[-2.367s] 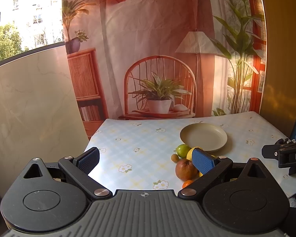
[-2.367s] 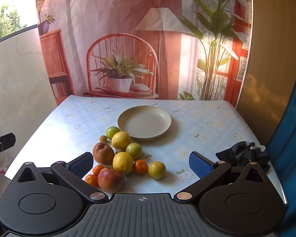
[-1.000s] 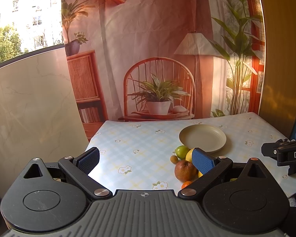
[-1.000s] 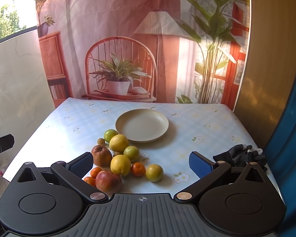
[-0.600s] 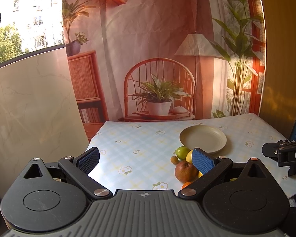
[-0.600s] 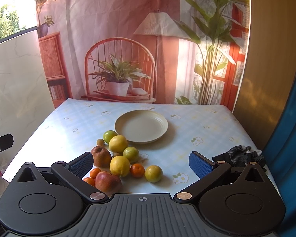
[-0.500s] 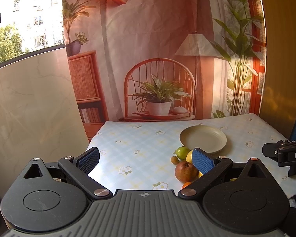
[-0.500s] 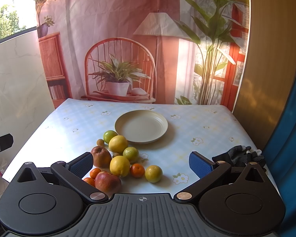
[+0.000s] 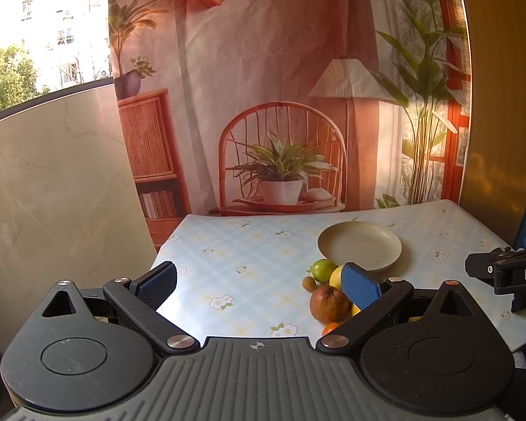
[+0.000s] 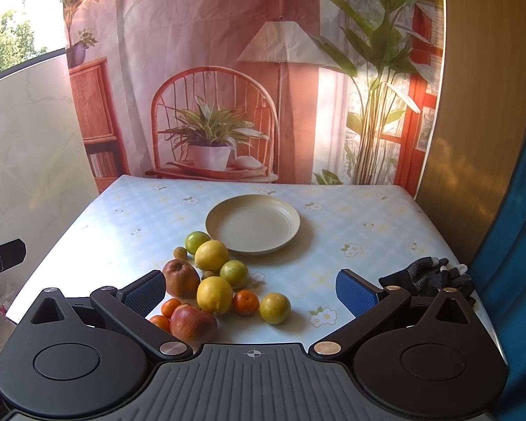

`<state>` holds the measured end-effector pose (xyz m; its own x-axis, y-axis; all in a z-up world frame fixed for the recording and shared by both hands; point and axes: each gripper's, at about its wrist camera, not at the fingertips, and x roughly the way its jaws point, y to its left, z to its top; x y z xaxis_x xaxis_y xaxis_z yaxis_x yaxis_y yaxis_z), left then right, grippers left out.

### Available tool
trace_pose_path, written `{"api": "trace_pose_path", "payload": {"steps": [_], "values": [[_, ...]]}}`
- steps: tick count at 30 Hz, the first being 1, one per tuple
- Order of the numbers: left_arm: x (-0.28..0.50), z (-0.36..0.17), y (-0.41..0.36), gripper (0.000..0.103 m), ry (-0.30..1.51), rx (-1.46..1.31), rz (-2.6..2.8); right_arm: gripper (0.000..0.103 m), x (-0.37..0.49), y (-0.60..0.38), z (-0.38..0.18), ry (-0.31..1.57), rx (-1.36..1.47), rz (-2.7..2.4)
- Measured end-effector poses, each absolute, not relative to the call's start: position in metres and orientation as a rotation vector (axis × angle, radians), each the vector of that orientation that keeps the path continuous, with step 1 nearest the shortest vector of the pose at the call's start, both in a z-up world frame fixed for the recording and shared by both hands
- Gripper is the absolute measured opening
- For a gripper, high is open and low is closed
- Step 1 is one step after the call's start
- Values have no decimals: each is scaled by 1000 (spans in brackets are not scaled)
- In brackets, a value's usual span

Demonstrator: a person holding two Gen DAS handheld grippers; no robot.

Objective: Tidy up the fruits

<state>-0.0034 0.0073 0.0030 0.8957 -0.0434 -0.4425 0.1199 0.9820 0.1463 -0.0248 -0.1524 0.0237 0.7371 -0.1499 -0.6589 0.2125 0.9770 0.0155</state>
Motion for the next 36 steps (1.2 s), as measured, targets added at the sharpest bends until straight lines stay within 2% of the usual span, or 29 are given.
{"api": "trace_pose_path", "payload": {"steps": [13, 18, 25, 36], "values": [[56, 2, 10, 101, 456, 132, -39, 103, 20, -192, 5, 661, 142, -144], [82, -13, 6, 101, 490, 124, -42, 103, 33, -192, -14, 582, 35, -174], [101, -40, -1, 99, 471, 171, -53, 103, 60, -198, -42, 652, 60, -175], [133, -71, -3, 99, 526, 187, -69, 103, 76, -207, -80, 640, 102, -205]]}}
